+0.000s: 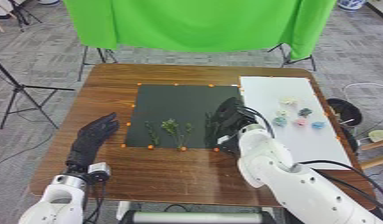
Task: Arrange flowers
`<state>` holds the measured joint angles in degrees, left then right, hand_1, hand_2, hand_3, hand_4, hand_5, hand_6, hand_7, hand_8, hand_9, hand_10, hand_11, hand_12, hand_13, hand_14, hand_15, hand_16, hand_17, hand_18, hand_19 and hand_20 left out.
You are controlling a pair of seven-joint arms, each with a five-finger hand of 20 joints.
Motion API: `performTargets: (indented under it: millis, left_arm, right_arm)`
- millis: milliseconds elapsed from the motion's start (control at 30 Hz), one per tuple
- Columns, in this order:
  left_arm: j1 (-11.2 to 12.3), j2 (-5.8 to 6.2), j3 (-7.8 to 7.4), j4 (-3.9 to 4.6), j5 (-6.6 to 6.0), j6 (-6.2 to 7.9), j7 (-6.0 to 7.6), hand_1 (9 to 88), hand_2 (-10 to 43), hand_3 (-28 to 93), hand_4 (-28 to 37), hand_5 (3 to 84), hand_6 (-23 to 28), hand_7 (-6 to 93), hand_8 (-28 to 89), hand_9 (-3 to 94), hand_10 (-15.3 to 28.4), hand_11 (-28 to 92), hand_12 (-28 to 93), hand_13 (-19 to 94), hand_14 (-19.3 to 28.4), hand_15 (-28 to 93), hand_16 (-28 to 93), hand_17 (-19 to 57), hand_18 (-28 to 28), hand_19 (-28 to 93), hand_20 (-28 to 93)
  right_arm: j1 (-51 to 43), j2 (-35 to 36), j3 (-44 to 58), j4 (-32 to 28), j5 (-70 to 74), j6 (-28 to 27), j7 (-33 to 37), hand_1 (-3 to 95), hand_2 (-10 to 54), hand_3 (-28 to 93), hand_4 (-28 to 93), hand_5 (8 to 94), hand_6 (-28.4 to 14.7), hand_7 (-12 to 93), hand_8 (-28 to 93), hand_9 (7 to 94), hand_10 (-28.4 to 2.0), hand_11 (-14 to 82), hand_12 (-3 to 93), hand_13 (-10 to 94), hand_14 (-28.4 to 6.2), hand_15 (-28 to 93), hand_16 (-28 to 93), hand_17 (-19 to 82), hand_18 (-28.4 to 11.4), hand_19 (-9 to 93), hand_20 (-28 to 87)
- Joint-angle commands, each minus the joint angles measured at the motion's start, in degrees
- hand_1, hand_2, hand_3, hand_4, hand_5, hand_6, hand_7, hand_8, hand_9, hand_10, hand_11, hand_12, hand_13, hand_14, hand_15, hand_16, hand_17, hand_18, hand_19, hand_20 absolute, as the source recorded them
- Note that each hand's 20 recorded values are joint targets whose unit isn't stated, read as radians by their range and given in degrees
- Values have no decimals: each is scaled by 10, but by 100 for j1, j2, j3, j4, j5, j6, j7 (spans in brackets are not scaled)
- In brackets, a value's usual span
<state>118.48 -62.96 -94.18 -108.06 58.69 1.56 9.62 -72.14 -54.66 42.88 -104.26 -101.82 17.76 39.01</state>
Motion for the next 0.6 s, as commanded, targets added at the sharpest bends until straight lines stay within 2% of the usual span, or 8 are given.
performTargets:
  millis: [33,233,600]
  left_arm:
    - [77,-48,70,70,-19,-82,-107,262,-95,704,-226,434,22,110,-65,418,123,151,109,343,143,96,-2,72,96,18,162]
    - [75,-55,66,70,-16,-81,-108,262,-95,704,-226,433,22,110,-65,418,123,151,109,342,143,96,-2,72,96,18,162]
    - [128,-37,41,44,-24,-64,-116,262,-95,703,-225,434,21,112,-66,417,123,151,109,343,144,96,-2,72,97,18,162]
  right_arm:
    - [-91,25,-29,-192,166,-67,-113,495,-95,636,-17,656,-29,293,123,871,-113,161,340,937,-20,479,238,742,-47,812,384]
    - [-206,67,-144,-248,189,-173,-98,492,-95,638,-15,658,-29,292,123,875,-104,125,318,937,-21,483,235,744,-46,820,369]
    - [-191,379,-242,-338,219,-363,-97,488,-95,638,-11,659,-29,288,126,871,-106,128,306,937,-22,493,228,743,-48,829,354]
